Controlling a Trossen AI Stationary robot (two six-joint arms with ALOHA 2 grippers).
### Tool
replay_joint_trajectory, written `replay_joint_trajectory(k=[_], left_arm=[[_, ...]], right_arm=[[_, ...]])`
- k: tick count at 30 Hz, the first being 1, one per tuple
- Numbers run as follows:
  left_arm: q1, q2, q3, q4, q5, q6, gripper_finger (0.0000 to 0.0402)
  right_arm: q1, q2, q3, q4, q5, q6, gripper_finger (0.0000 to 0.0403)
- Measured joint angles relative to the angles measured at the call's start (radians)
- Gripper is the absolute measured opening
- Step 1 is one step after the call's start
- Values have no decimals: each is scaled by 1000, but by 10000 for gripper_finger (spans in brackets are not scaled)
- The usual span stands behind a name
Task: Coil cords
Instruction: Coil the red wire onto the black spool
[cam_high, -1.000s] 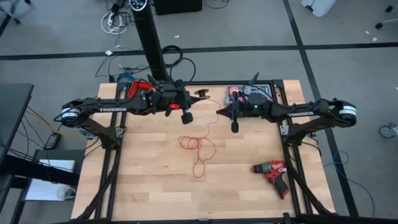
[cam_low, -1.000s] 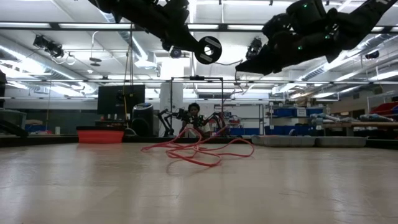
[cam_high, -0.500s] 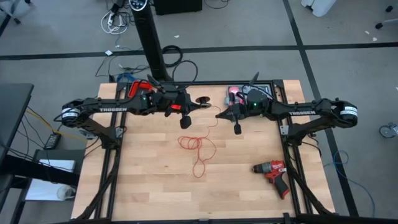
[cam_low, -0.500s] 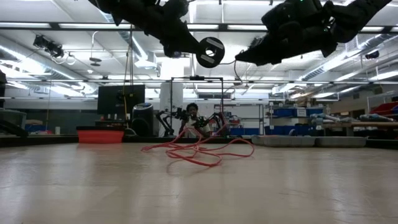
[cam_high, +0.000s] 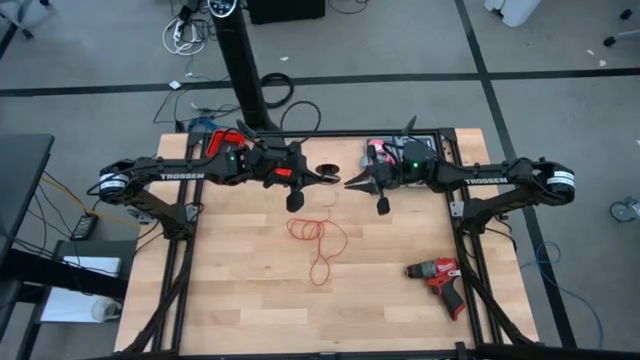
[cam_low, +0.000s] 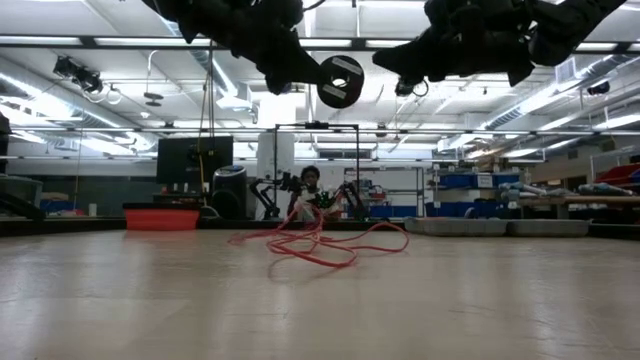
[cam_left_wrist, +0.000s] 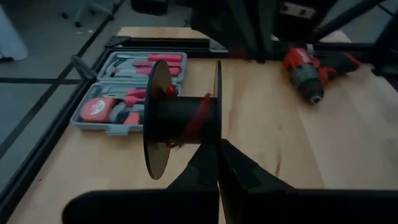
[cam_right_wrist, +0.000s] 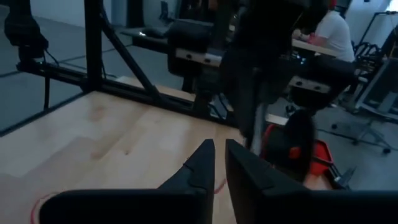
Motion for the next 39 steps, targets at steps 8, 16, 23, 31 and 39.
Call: replay_joint_trajectory(k=[8,16,23,31,39], left_arm=[[2,0,0,-44,32,59,0],[2,0,0,-42,32,65,0],[0,0,0,-40,75,93,0],[0,0,0,-40,185,202,0],[1,-1,0,-37,220,263,0]], right_arm=[[0,0,0,-12,-17,13,31],[-37,31,0,-80,86,52,22],[-70,110,0,-48,93,95,24],[-72,237,0,50,44,131,40],[-74,316,0,130,-13,171,69]])
